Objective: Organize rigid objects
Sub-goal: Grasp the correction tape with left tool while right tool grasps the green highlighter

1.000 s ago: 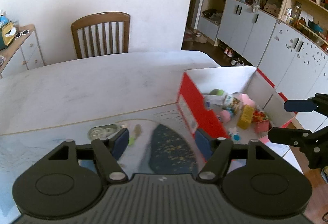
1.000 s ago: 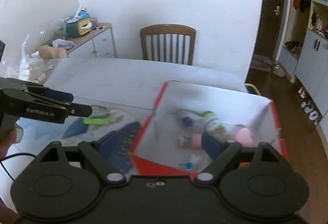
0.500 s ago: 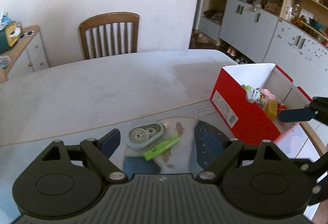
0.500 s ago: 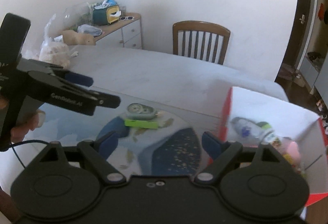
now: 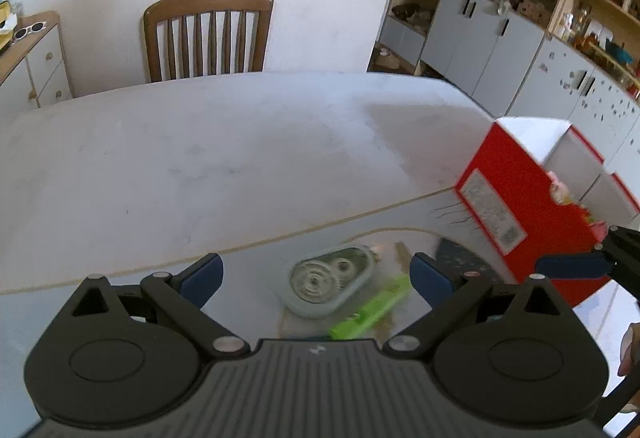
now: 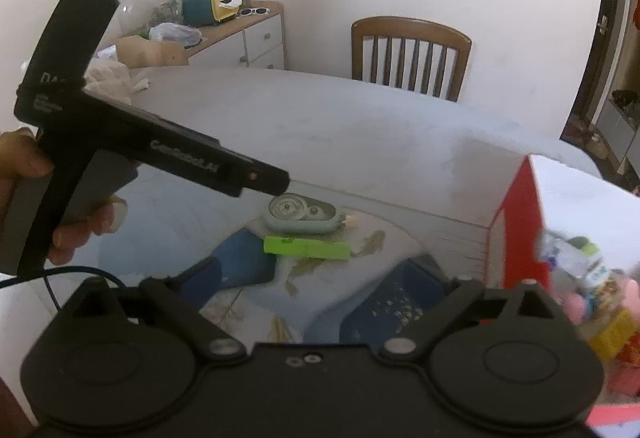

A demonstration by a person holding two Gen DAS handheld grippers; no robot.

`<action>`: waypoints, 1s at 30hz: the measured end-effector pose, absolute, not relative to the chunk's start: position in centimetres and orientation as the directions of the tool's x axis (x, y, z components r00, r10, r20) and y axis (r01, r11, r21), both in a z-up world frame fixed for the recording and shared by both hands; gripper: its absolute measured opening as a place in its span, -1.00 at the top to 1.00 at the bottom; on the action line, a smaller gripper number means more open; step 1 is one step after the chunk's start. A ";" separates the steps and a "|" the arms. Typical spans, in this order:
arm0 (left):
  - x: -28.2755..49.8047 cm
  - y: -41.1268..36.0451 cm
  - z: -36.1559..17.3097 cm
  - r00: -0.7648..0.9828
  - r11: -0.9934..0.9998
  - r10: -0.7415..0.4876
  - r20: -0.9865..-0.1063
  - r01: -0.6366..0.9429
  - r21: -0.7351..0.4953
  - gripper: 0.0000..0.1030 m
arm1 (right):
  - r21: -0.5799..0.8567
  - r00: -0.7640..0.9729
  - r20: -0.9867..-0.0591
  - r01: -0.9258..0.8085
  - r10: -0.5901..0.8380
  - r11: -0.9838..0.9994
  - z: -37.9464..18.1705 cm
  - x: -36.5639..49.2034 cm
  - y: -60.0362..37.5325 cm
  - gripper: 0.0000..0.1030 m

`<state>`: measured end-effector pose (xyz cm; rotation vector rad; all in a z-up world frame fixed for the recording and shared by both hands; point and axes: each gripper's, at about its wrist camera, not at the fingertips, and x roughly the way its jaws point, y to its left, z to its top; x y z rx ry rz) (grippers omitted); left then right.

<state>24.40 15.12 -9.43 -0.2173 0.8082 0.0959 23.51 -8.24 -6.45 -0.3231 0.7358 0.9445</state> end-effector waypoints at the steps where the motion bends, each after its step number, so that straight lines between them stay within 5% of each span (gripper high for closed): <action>1: 24.7 15.3 -9.8 0.684 0.976 -0.003 -0.729 -0.158 -0.153 -0.95 | 0.064 0.368 -0.700 -0.821 0.612 0.567 -6.8 23.8 -7.7 -0.91; 26: 28.4 15.3 -15.8 0.647 0.995 -0.093 -0.757 0.079 -0.055 -0.92 | 0.053 0.351 -0.759 -0.806 0.549 0.590 -13.8 26.4 -1.5 -0.90; 30: 28.5 14.9 -15.7 0.660 0.994 -0.102 -0.744 0.102 -0.046 -0.65 | 0.056 0.355 -0.757 -0.801 0.548 0.596 -14.2 26.4 -1.6 -0.86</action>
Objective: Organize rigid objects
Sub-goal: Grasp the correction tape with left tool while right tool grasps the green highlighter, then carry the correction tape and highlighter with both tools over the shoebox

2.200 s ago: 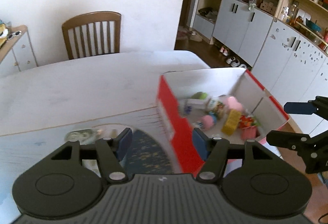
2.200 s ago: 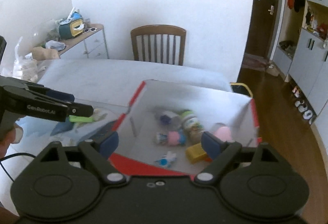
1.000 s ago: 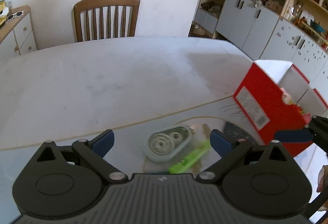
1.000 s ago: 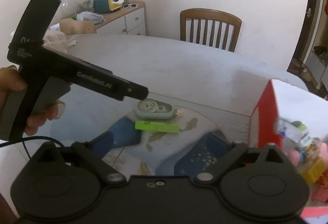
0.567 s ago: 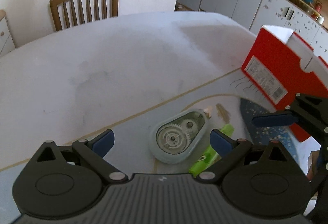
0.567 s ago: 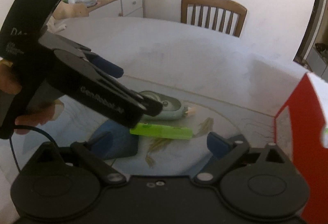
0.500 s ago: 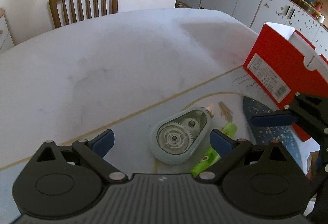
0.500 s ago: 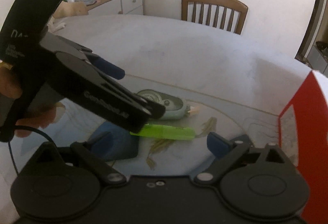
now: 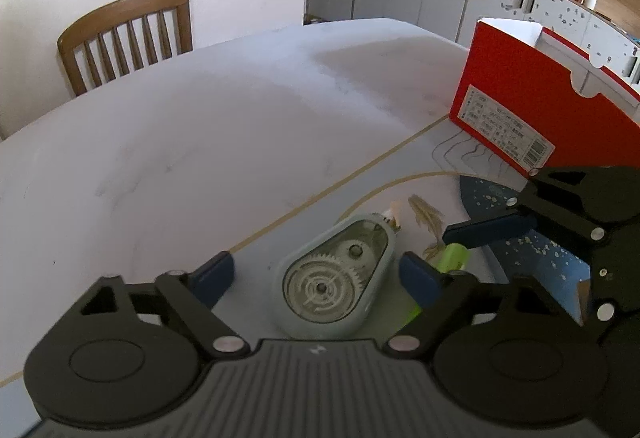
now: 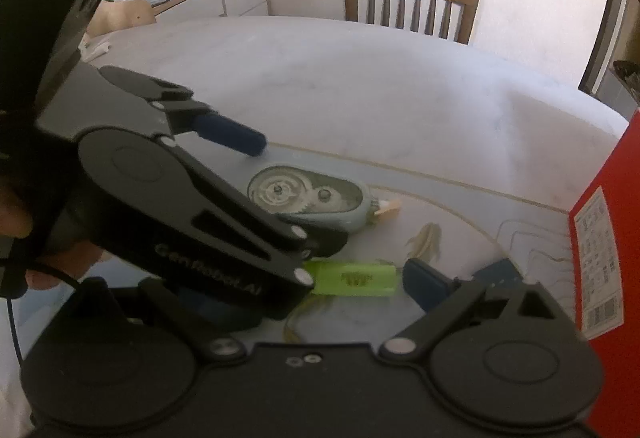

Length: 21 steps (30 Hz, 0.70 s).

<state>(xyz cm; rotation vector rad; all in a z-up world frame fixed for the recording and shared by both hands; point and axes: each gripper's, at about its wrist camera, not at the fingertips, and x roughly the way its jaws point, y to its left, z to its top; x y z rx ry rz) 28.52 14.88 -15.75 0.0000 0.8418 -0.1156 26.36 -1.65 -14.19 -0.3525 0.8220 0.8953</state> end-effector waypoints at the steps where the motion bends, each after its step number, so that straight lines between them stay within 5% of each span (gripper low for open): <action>1: 28.6 14.8 -15.7 0.663 0.993 -0.105 -0.741 0.104 -0.048 -0.57 | 0.052 0.357 -0.756 -0.802 0.549 0.595 -14.2 26.3 -1.7 -0.85; 6: 28.5 15.0 -15.5 0.671 0.994 -0.107 -0.734 0.100 -0.054 -0.19 | 0.035 0.372 -0.752 -0.801 0.544 0.597 -14.4 26.0 -1.7 -0.79; 11: 28.5 15.0 -15.4 0.671 0.995 -0.097 -0.736 0.070 -0.068 -0.15 | 0.020 0.399 -0.748 -0.786 0.531 0.619 -14.3 25.9 -2.0 -0.56; 21: 28.4 15.4 -15.0 0.654 0.989 -0.095 -0.751 -0.025 -0.147 -0.02 | 0.007 0.432 -0.752 -0.750 0.497 0.661 -11.9 25.7 -3.5 -0.56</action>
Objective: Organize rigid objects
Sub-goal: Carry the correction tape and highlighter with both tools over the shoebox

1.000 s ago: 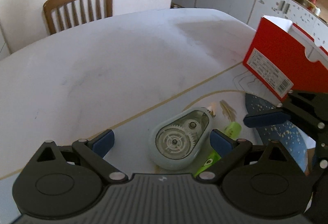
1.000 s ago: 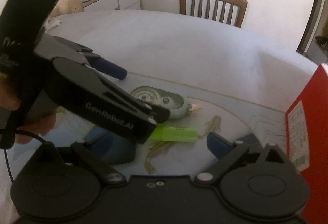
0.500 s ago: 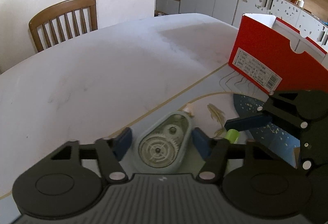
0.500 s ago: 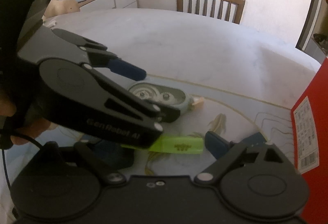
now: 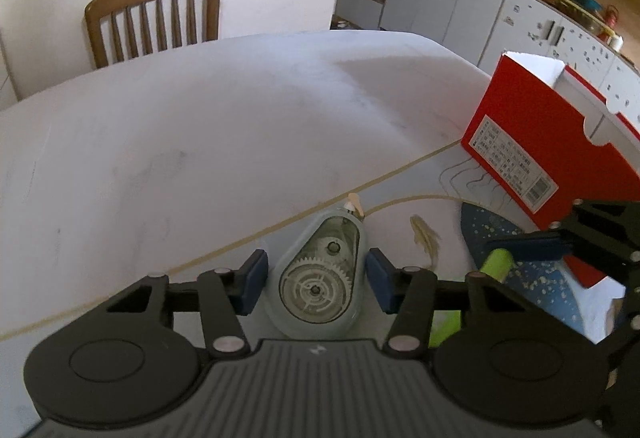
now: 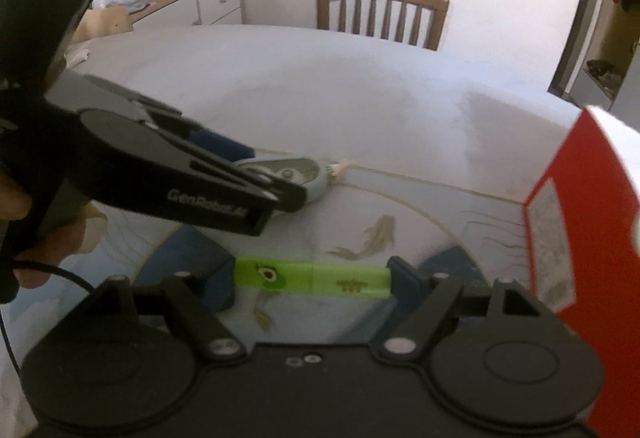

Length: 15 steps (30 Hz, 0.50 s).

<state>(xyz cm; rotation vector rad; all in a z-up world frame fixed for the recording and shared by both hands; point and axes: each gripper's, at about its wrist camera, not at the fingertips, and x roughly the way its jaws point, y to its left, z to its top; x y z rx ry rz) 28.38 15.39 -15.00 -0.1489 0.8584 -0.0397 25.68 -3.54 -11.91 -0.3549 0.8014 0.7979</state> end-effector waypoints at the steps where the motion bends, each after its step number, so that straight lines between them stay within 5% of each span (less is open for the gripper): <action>1: 28.2 15.4 -14.9 0.653 0.987 -0.098 -0.751 -0.034 -0.158 -0.01 | 0.011 0.434 -0.752 -0.743 0.495 0.669 -11.6 25.7 -4.0 -0.56; 4: 27.6 15.0 -14.6 0.652 0.983 -0.098 -0.752 -0.053 -0.173 0.08 | 0.023 0.441 -0.754 -0.722 0.487 0.691 -10.7 25.8 -5.1 -0.56; 8: 26.9 14.6 -13.7 0.660 0.978 -0.101 -0.744 -0.071 -0.196 0.61 | 0.024 0.459 -0.750 -0.701 0.477 0.712 -9.5 25.4 -6.7 -0.56; 15: 26.6 13.9 -13.6 0.650 0.977 -0.072 -0.756 -0.106 -0.184 0.60 | 0.023 0.473 -0.742 -0.689 0.474 0.724 -8.2 24.4 -9.1 -0.56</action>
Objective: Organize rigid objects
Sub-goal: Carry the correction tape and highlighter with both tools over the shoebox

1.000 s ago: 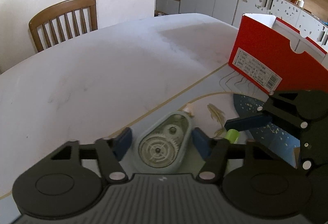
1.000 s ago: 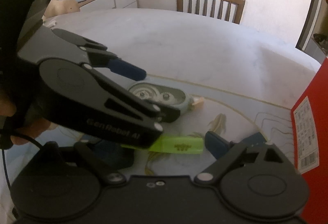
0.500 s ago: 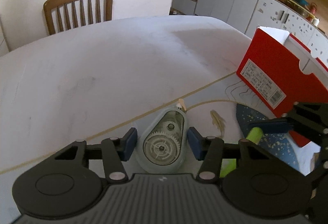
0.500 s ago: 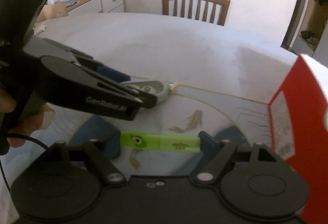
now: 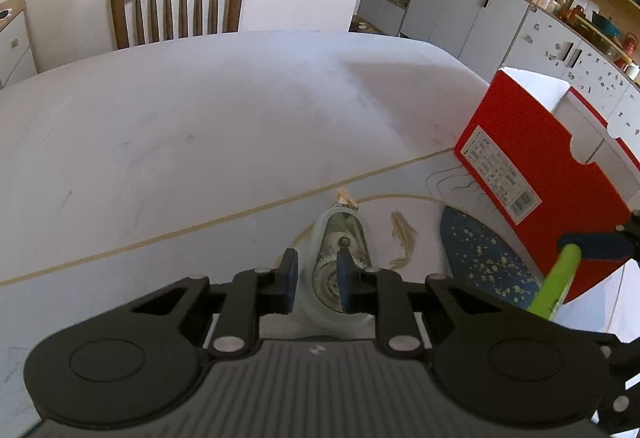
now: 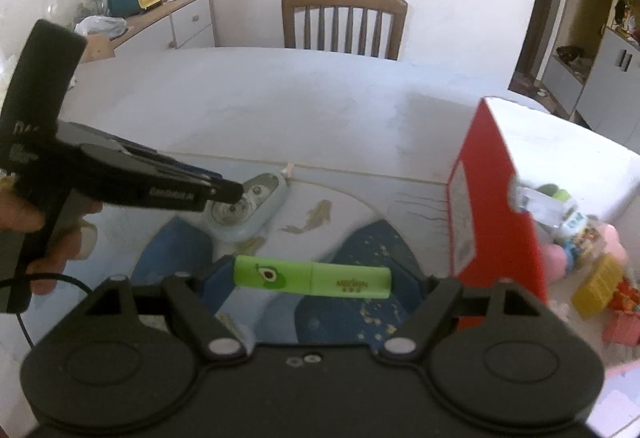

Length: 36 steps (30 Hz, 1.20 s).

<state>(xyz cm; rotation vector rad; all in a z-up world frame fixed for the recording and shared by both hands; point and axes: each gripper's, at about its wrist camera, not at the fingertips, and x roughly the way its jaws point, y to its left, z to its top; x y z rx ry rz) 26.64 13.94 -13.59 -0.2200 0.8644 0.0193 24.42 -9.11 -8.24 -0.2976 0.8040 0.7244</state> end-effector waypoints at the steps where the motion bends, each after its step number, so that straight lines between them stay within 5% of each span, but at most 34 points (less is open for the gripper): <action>1: 26.5 13.7 -13.4 0.654 0.979 -0.074 -0.753 -0.097 -0.180 0.57 | 0.031 0.471 -0.743 -0.685 0.476 0.728 -8.1 24.3 -9.5 -0.56; 2: 26.4 13.3 -13.4 0.655 0.982 -0.071 -0.752 -0.086 -0.167 0.50 | 0.038 0.471 -0.742 -0.681 0.477 0.731 -8.1 24.2 -9.9 -0.56; 4: 26.2 12.5 -13.4 0.653 0.988 -0.052 -0.755 -0.074 -0.132 -0.18 | 0.048 0.468 -0.742 -0.678 0.481 0.734 -8.0 24.1 -10.4 -0.56; 6: 25.8 11.9 -13.5 0.665 0.990 -0.037 -0.746 -0.077 -0.118 -0.48 | 0.053 0.468 -0.741 -0.674 0.481 0.737 -7.9 24.0 -10.7 -0.56; 20: 26.7 9.2 -15.8 0.659 0.995 0.072 -0.749 -0.104 0.004 -0.45 | 0.044 0.489 -0.734 -0.658 0.471 0.751 -6.3 22.4 -14.1 -0.56; 24: 26.8 8.7 -15.7 0.670 0.993 0.091 -0.737 -0.113 0.019 -0.01 | 0.049 0.489 -0.734 -0.654 0.472 0.755 -6.0 22.4 -15.3 -0.56; 36: 27.0 7.1 -13.3 0.650 0.973 0.148 -0.745 -0.229 -0.006 0.01 | 0.092 0.430 -0.745 -0.690 0.509 0.718 -4.8 23.9 -19.4 -0.56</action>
